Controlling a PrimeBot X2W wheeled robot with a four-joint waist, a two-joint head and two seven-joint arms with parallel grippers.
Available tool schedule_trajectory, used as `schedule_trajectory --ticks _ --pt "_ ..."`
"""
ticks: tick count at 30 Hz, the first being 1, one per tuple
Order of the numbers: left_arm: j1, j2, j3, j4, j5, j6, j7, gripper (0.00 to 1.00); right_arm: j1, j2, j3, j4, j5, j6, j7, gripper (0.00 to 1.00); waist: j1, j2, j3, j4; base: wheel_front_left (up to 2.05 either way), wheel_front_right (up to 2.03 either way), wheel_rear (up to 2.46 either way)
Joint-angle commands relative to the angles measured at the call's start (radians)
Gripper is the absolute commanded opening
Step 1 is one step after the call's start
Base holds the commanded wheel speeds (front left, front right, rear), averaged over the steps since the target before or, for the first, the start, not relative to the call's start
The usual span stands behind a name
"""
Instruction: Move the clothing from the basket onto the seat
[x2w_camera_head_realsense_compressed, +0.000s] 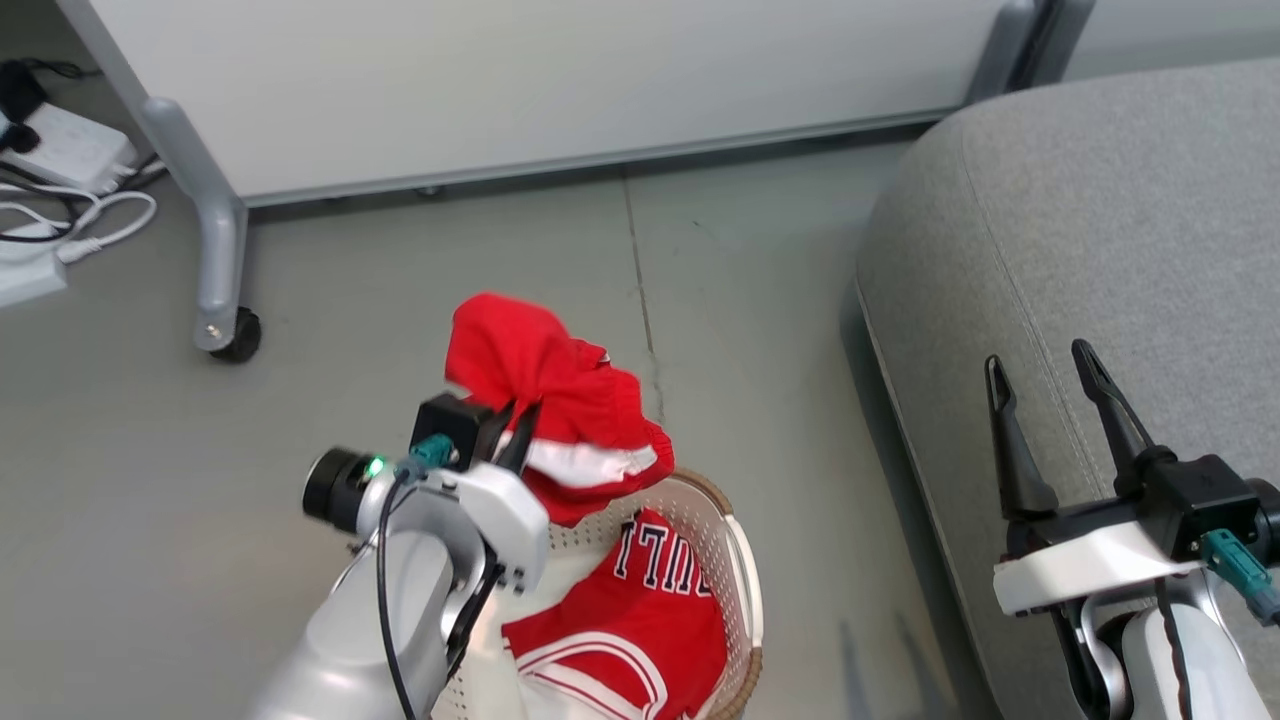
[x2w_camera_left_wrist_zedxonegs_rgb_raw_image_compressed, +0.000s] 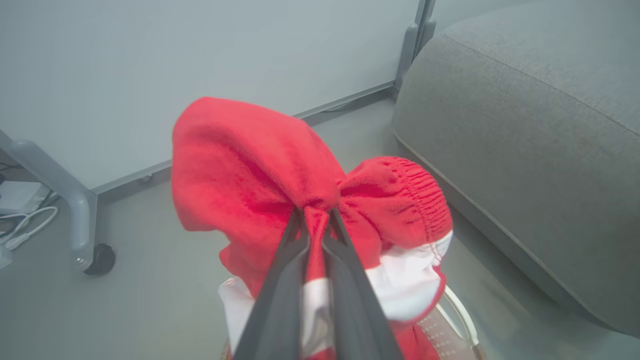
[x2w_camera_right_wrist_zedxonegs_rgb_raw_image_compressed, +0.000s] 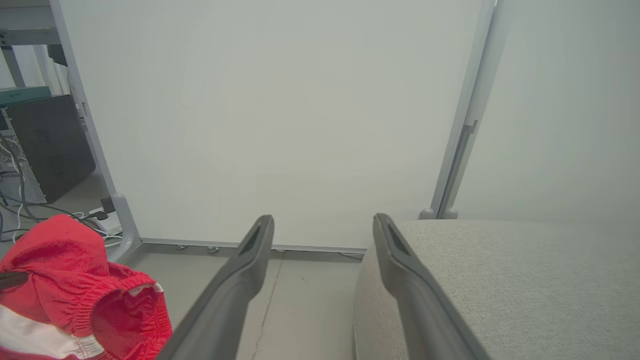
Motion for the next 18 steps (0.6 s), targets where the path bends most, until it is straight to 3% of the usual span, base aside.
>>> schedule_trajectory --ticks 1,6,7,14,18 --pt "0.001 0.004 0.024 -0.086 -0.011 0.015 -0.009 0.0 0.02 -0.007 0.0 0.004 -0.011 0.002 -0.005 1.0 0.0 0.0 -0.049 0.029 0.0 0.0 0.0" --pt "0.083 0.005 0.142 -0.402 0.053 0.021 -0.007 0.0 0.049 -0.007 -0.002 0.002 -0.012 0.002 -0.005 1.0 0.0 0.0 -0.094 0.049 0.0 0.0 0.0" --pt "0.083 0.005 0.142 -0.402 0.053 0.021 -0.007 0.0 0.049 -0.007 -0.002 0.002 -0.012 0.002 -0.005 1.0 0.0 0.0 -0.094 0.049 0.0 0.0 0.0" --pt "0.214 0.004 0.282 -0.761 0.108 -0.011 -0.007 0.0 0.089 -0.007 0.011 -0.001 -0.007 0.002 -0.005 1.0 0.0 0.0 -0.143 0.061 0.0 0.0 0.0" --pt "0.257 0.004 0.346 -0.94 0.1 -0.006 -0.007 0.0 0.106 -0.007 0.016 -0.006 -0.007 0.002 -0.005 1.0 0.0 0.0 -0.158 0.062 0.0 0.0 0.0"
